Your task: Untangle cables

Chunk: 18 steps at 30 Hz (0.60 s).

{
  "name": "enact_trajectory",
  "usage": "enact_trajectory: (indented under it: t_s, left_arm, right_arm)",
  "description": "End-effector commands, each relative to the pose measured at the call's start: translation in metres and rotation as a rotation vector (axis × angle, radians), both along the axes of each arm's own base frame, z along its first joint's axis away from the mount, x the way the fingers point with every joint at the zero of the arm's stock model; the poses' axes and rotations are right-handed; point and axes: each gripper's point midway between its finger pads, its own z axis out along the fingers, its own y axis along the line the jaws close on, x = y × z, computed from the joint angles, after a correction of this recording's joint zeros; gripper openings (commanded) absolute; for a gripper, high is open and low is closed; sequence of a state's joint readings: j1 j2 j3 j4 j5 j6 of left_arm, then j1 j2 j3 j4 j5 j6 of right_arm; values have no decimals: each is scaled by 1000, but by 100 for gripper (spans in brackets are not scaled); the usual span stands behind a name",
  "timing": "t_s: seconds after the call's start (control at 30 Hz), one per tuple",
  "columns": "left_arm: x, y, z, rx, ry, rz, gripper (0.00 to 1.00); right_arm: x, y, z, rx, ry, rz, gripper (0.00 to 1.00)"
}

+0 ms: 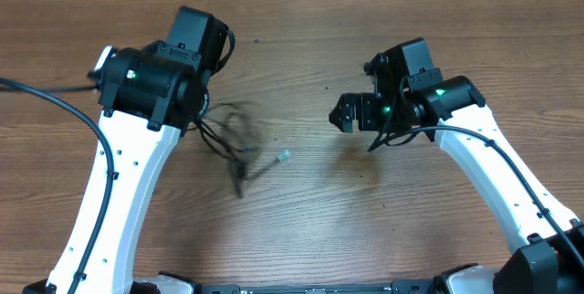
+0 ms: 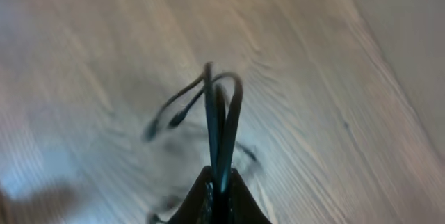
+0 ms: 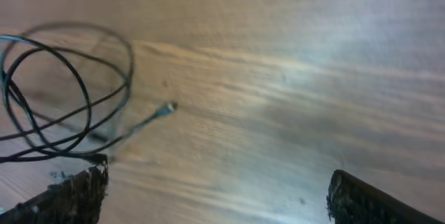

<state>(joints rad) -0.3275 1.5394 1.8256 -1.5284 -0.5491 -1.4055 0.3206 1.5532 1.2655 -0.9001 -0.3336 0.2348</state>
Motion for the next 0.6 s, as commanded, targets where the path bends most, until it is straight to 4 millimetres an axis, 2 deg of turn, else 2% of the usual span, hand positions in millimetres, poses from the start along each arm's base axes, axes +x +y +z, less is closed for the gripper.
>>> enact_trajectory:
  t_s: [0.0, 0.17, 0.3, 0.57]
  left_arm:
    - [14, -17, 3, 49, 64, -300, 4]
    - [42, -67, 10, 40, 23, -755, 4]
    - [49, -108, 20, -2, -52, -1055, 4]
    - [52, -147, 39, -90, -186, -1256, 4]
  right_arm:
    - [4, 15, 12, 92, -42, 61, 100]
    - [7, 39, 32, 221, -116, 173, 100]
    - [10, 45, 40, 258, -149, 200, 100]
    - [4, 53, 46, 259, -264, 388, 100]
